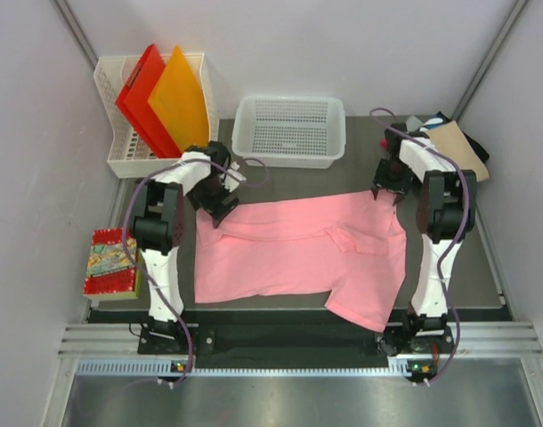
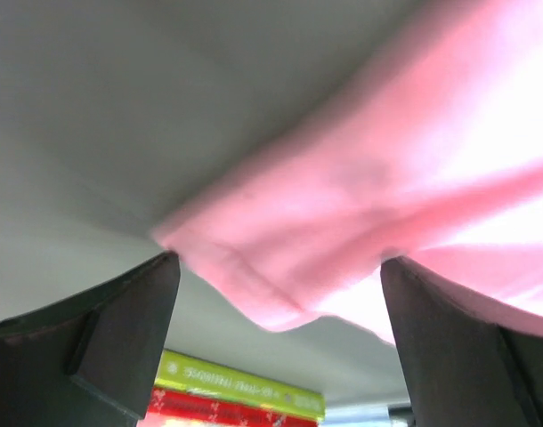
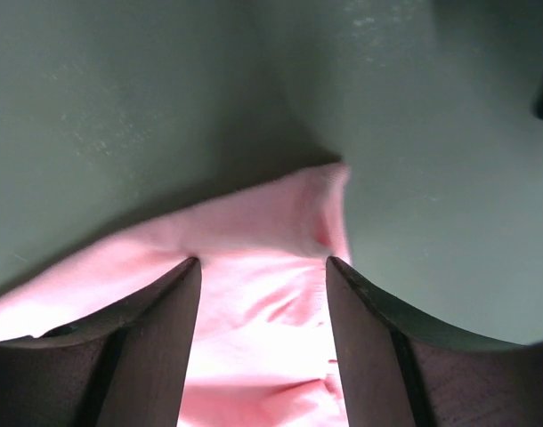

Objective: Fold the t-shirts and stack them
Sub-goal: Fold the flattened tshirt in 1/3 of the way, then grap the side of the flattened tshirt closest away from the robot with both arms

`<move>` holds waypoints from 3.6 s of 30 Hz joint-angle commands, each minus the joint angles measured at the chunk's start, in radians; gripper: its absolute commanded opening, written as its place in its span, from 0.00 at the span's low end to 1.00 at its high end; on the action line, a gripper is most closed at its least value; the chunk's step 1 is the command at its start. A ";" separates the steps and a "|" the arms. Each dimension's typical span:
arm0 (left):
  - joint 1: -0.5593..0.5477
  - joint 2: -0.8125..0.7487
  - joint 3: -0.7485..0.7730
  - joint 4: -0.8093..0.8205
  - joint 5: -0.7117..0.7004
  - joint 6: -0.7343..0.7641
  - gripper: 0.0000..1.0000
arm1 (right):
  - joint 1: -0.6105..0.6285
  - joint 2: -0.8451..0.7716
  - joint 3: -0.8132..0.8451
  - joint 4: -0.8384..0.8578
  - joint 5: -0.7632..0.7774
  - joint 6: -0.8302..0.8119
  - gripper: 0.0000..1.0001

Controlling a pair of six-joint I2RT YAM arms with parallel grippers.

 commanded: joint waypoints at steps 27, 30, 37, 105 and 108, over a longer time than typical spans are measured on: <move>-0.040 -0.538 -0.534 0.201 0.187 -0.084 0.99 | 0.079 -0.546 -0.482 0.142 0.054 -0.026 0.54; -0.042 -0.562 -0.591 0.224 0.188 -0.078 0.99 | 0.090 -0.551 -0.512 0.156 0.049 -0.019 0.54; -0.040 -0.547 -0.612 0.270 0.199 -0.079 0.99 | 0.133 -0.532 -0.506 0.153 0.046 0.009 0.53; -0.359 -0.791 -1.025 0.199 0.043 0.071 0.52 | 0.980 -1.107 -1.112 -0.160 -0.011 0.756 0.58; -0.359 -0.782 -1.025 0.210 0.043 0.069 0.36 | 0.986 -1.048 -1.085 -0.162 0.008 0.709 0.59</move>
